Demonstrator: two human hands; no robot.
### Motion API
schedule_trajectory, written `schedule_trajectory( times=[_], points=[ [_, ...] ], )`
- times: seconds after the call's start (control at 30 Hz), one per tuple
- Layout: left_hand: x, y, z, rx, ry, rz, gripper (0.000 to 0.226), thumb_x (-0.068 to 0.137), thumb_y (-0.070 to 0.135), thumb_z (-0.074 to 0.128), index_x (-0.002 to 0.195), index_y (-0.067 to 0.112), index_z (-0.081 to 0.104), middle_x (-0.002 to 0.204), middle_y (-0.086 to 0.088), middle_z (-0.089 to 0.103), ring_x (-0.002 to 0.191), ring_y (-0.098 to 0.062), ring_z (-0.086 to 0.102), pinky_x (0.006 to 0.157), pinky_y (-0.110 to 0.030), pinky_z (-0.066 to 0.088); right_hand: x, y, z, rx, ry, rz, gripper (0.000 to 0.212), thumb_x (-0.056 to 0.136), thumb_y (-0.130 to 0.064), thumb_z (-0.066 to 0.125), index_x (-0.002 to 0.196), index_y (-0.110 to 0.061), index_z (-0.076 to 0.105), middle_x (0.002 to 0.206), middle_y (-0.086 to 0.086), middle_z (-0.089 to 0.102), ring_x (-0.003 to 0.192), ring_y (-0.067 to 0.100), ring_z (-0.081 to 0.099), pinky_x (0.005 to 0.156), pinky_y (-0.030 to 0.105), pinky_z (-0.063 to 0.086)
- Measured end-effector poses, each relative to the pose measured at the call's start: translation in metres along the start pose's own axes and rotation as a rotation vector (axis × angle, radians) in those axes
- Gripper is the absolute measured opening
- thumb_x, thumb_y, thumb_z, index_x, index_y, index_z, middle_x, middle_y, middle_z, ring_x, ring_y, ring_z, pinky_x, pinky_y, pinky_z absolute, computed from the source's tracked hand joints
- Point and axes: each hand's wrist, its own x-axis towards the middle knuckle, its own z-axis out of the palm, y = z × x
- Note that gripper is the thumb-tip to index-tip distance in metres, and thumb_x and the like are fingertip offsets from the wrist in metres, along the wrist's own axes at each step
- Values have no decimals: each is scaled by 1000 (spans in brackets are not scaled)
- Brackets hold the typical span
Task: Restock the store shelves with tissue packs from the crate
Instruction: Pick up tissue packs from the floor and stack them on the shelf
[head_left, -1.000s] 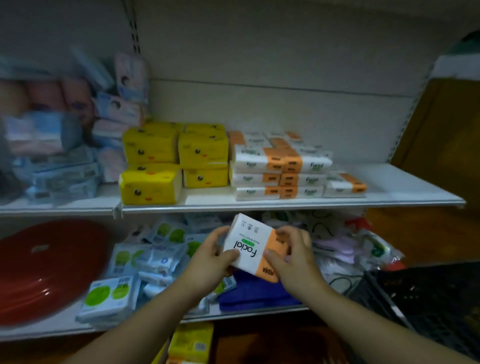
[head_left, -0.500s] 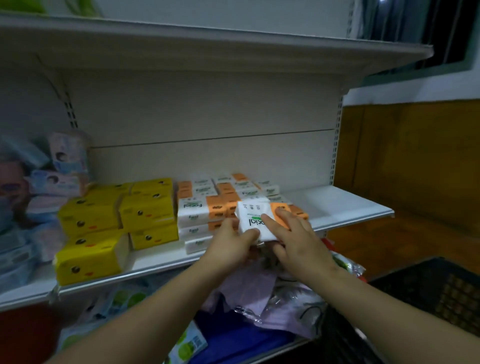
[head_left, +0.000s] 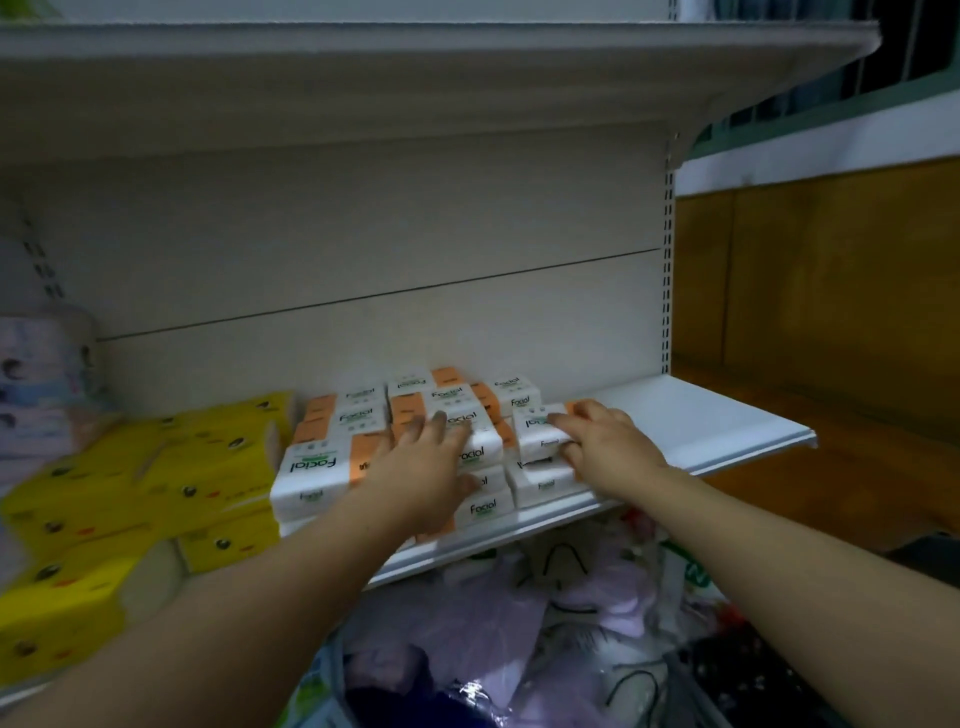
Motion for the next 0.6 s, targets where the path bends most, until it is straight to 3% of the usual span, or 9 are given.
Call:
schedule_trajectory(
  times=[0.2, 0.37, 0.43, 0.5, 0.6],
  points=[
    [9, -3, 5, -14, 44, 6, 57, 97, 36, 36, 147, 31, 10, 157, 0, 15, 145, -24, 13, 116, -48, 10, 46, -11, 13, -99, -168, -59, 59, 95, -16, 40, 147, -36, 22, 153, 7, 16, 136, 34, 21, 113, 43, 28],
    [8, -7, 9, -26, 63, 19, 58, 97, 33, 37, 147, 32, 9, 157, 0, 14, 145, -22, 12, 117, -47, 10, 71, -25, 20, -182, -175, -22, 64, 90, -16, 48, 146, -37, 23, 154, 5, 17, 139, 34, 17, 110, 45, 31],
    [6, -9, 6, -37, 52, 15, 63, 95, 35, 41, 148, 32, 7, 158, 1, 11, 145, -22, 10, 117, -46, 10, 73, -31, 22, -182, -179, 36, 68, 89, -15, 49, 147, -35, 19, 157, 4, 14, 143, 36, 10, 114, 48, 24],
    [2, -11, 3, -51, 46, 7, 68, 93, 40, 45, 148, 32, 6, 158, 2, 9, 146, -21, 8, 117, -46, 9, 66, -35, 19, -125, -145, 55, 73, 89, -14, 51, 149, -32, 14, 159, 5, 8, 145, 34, 3, 117, 48, 16],
    [-12, -17, 0, -45, 63, 10, 72, 92, 46, 45, 149, 30, 4, 159, 2, 7, 146, -20, 6, 118, -45, 6, 43, -50, 7, 44, 56, -48, 63, 91, -13, 48, 149, -23, 24, 157, 10, 17, 145, 29, 11, 117, 41, 18]
  ],
)
